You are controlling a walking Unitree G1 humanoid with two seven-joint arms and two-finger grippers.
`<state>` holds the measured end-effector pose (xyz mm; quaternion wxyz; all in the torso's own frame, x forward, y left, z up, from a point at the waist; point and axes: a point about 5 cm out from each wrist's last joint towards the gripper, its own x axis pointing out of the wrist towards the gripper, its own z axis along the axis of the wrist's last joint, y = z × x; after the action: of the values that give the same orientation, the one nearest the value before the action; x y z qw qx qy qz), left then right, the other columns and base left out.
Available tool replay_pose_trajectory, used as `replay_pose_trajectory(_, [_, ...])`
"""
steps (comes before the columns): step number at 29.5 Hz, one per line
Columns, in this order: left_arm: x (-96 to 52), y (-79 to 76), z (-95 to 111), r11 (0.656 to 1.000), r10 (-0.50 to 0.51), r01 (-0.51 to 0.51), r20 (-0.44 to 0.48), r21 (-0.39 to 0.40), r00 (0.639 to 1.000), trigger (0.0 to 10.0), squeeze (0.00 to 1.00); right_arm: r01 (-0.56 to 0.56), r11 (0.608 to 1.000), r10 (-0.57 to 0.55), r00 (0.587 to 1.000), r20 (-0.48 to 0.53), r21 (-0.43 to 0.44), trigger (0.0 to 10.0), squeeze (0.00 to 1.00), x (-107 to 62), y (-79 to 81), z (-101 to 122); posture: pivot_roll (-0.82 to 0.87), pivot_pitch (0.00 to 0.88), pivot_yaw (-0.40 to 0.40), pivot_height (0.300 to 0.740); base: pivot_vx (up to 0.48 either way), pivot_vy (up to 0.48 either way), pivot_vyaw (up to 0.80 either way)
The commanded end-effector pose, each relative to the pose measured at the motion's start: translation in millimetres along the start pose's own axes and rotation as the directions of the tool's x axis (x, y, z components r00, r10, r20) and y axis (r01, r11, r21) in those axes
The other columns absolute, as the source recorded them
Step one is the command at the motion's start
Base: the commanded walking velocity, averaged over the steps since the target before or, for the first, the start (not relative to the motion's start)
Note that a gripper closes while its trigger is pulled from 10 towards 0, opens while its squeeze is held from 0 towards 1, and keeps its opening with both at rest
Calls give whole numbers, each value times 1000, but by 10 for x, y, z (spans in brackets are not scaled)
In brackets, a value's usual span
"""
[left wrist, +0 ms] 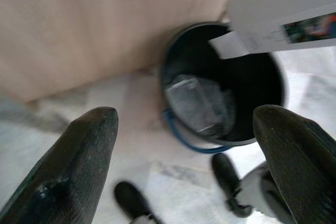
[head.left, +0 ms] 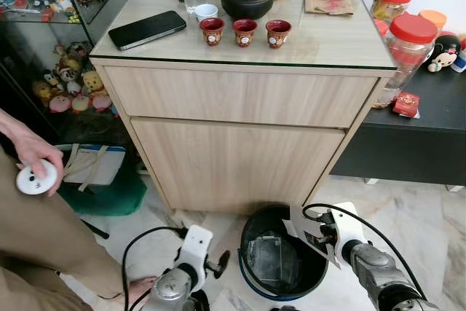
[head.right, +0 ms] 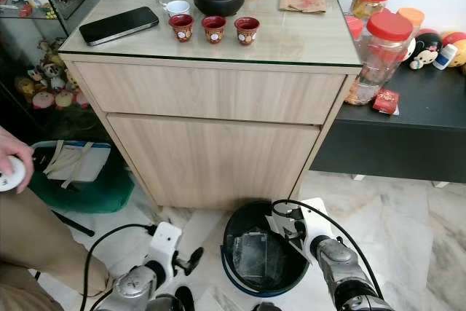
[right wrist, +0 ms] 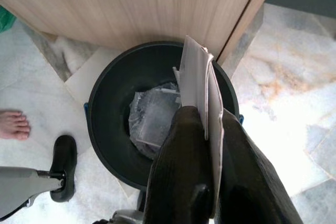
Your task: Picking trash to rubbish bin
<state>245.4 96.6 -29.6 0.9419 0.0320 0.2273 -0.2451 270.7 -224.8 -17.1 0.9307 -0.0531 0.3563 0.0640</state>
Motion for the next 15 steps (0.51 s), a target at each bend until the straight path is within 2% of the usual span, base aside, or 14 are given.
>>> replay_pose_trajectory(1, [-23, -72, -13, 997, -82, 82, 21, 2, 996, 10000, 0, 1, 1000, -1, 1000, -30, 0, 10000, 0, -11, -21, -47, -79, 161, -20, 740, 0, 0, 0])
replay_pose_trajectory(7, [-26, -104, 17, 990, -139, 139, 43, -5, 989, 10000, 0, 15, 1000, -16, 996, -85, -13, 10000, 0, -32, -50, -153, -74, 166, -22, 740, 0, 0, 0])
replay_pose_trajectory(14, [-27, -85, 27, 990, -141, 142, 42, -16, 989, 10000, 0, 10, 1000, -9, 996, -94, 4, 10000, 0, -41, -47, -194, -74, 166, -22, 740, 0, 0, 0])
replay_pose_trajectory(15, [-27, -82, 24, 990, -138, 139, 40, -16, 990, 10000, 0, 8, 1000, -7, 995, -96, 6, 10000, 243, -42, -47, -200, -74, 166, -22, 740, 0, 0, 0])
